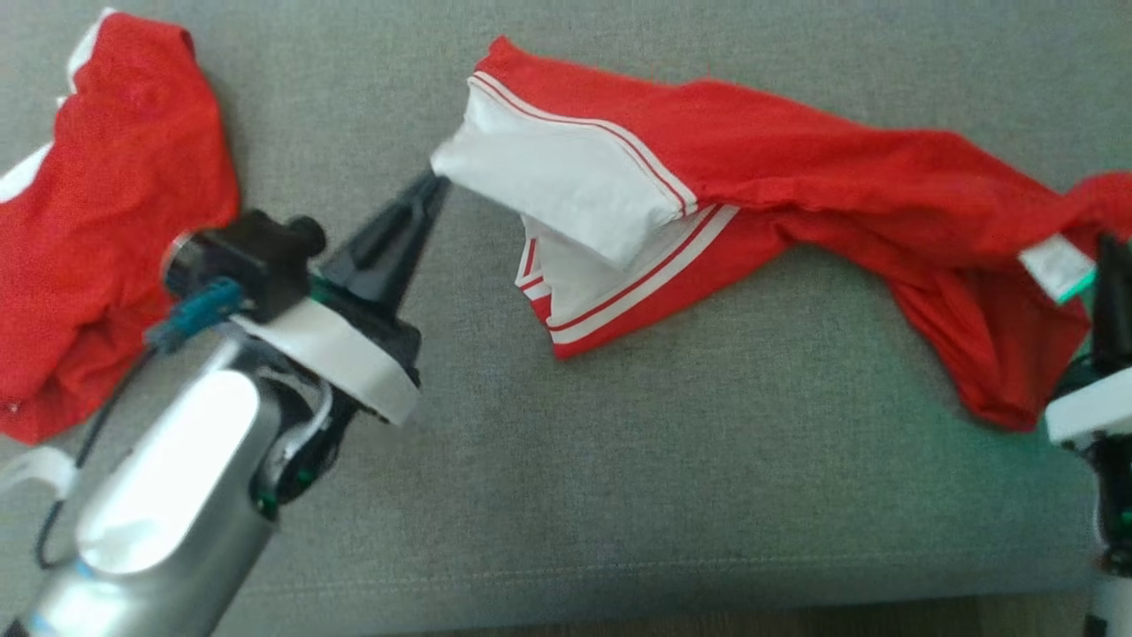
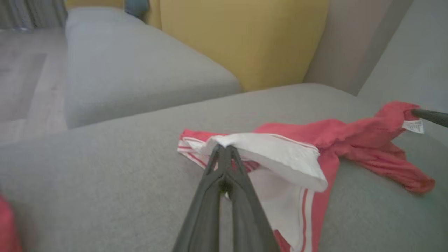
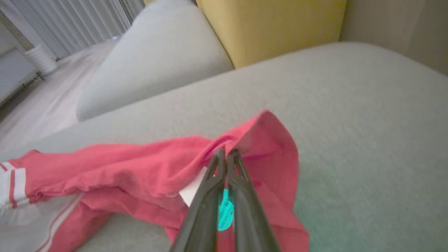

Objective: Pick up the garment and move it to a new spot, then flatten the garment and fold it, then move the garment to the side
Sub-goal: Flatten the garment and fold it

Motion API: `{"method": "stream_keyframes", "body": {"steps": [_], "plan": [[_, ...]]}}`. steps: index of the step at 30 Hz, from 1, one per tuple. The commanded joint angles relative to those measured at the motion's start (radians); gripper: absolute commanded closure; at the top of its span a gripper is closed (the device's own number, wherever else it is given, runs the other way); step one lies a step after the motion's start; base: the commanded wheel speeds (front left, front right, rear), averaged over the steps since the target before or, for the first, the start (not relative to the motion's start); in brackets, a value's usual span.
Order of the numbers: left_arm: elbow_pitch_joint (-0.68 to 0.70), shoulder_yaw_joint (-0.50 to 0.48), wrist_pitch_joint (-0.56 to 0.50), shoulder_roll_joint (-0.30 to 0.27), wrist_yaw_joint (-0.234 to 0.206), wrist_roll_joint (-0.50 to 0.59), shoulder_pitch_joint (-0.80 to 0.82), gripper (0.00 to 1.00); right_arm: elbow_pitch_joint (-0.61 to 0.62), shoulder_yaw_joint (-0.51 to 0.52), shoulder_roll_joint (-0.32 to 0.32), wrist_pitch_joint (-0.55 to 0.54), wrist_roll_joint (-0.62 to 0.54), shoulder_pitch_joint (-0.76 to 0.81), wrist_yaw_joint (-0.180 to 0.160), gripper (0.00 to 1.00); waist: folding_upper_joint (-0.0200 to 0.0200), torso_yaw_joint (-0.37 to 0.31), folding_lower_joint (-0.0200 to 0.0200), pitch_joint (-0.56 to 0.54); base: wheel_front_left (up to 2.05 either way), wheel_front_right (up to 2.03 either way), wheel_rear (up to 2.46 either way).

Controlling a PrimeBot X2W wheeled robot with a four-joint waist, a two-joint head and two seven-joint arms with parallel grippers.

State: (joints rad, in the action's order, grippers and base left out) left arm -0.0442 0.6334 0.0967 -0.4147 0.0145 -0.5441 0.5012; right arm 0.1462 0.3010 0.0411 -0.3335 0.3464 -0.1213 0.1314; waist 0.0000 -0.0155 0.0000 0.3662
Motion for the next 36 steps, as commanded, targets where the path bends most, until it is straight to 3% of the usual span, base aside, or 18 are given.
{"method": "stream_keyframes", "body": {"steps": [1, 7, 16, 25, 36], "plan": [[0.048, -0.055, 0.017, -0.044, -0.012, 0.013, 0.059, 1.00, 0.061, -0.022, 0.009, 0.015, -0.011, -0.038, -0.001, 1.00, 0.0000, 0.003, 0.0000, -0.013, 0.00, 0.00, 0.00], [0.145, -0.122, 0.052, -0.084, -0.036, 0.044, 0.142, 1.00, 0.175, -0.050, 0.049, 0.042, -0.002, -0.125, -0.001, 1.00, 0.0000, 0.016, 0.0000, -0.053, 0.00, 0.00, 0.00], [0.164, -0.187, -0.015, -0.093, -0.023, 0.044, 0.397, 1.00, 0.237, -0.081, 0.139, 0.047, 0.043, -0.329, -0.001, 1.00, 0.0000, 0.052, 0.0000, -0.130, 0.00, 0.00, 0.00], [0.042, -0.176, -0.082, -0.040, 0.010, 0.047, 0.646, 1.00, 0.179, -0.088, 0.189, 0.036, 0.119, -0.483, -0.001, 1.00, 0.0000, 0.074, 0.0000, -0.197, 0.00, 0.00, 0.00], [-0.154, -0.148, -0.087, -0.005, 0.061, 0.029, 0.765, 1.00, 0.040, -0.132, 0.181, 0.043, 0.150, -0.599, -0.001, 1.00, 0.0000, 0.073, 0.0000, -0.168, 0.00, 0.00, 0.00]]}}
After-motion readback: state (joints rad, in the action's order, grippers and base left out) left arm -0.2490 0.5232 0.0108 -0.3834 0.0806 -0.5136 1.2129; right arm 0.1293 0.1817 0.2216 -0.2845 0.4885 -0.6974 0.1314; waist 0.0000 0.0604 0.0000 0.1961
